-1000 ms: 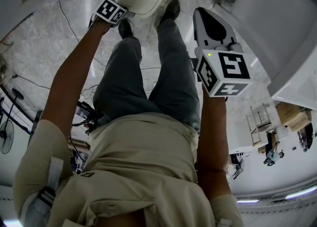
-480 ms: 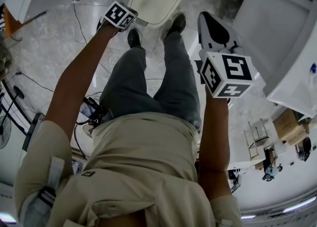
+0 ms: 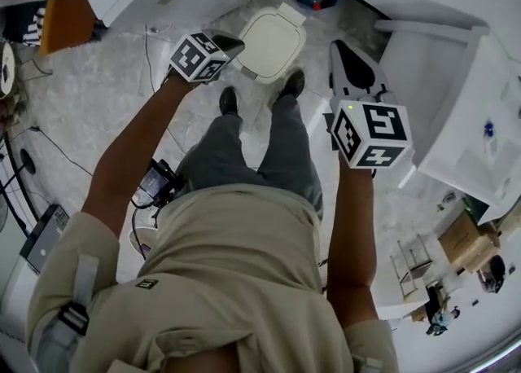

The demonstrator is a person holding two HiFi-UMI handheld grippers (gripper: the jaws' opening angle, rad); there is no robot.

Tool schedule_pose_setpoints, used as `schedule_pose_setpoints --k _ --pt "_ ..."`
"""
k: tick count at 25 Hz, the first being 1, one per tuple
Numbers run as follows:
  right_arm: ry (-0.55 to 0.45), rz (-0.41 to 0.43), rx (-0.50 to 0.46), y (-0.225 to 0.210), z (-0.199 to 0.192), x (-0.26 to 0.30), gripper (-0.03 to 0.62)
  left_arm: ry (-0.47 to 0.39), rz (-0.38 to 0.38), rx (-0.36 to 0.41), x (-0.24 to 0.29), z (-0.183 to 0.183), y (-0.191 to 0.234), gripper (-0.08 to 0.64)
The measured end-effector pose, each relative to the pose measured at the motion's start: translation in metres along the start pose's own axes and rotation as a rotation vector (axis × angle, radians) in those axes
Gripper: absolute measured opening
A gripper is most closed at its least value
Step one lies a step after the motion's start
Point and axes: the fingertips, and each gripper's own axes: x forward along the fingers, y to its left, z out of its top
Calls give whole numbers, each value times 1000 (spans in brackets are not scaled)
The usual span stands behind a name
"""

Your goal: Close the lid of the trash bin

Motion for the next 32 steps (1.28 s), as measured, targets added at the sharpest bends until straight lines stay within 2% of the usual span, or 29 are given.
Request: schedule_pose_setpoints --k 4,10,15,20,27,32 --pt "-50 12 -44 23 38 -22 26 -166 3 40 -74 54 -27 15" --pt "-181 27 -132 61 101 -66 23 -452 46 120 -200 124 -64 15" --pt "-270 15 -175 88 135 -104 23 -621 97 203 -294 152 -94 15" --pt "-359 -6 -176 103 160 -143 21 -780 166 299 -384 174 -132 15" --pt "-416 -16 -189 133 173 -175 23 -900 223 418 -464 173 -171 15" --pt "-424 -31 -191 148 171 -186 23 -854 246 420 -486 148 -182 15"
